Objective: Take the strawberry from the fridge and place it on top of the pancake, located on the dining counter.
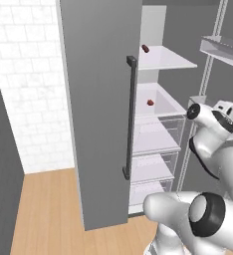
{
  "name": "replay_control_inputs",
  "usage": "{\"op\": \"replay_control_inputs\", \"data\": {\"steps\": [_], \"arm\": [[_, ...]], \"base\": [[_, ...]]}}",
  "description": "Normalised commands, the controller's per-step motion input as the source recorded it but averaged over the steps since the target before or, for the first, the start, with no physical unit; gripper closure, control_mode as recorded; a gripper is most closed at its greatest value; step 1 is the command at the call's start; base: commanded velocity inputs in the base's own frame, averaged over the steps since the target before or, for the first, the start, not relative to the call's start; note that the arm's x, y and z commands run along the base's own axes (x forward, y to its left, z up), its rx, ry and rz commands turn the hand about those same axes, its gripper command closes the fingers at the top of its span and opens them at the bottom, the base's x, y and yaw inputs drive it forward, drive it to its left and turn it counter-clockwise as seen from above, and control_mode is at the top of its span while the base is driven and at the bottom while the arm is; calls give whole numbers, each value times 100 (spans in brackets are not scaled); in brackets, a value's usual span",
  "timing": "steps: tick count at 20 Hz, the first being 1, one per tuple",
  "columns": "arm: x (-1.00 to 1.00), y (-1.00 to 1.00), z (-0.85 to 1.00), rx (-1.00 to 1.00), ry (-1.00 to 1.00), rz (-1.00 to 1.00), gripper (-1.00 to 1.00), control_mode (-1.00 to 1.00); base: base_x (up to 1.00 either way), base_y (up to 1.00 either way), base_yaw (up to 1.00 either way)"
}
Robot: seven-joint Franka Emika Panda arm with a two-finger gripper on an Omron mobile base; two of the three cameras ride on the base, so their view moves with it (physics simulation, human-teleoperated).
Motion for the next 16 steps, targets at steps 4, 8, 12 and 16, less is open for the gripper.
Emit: {"op": "replay_control_inputs", "data": {"steps": [4,8,12,16], "arm": [[-25,99,9,36,0,0,-100,-100],[-19,100,-2,71,0,0,-100,-100],[0,100,-23,88,-2,0,-100,-100],[0,96,-15,91,-3,-1,-100,-100]], "base": [[0,0,0],[0,0,0],[0,0,0],[0,0,0]]}}
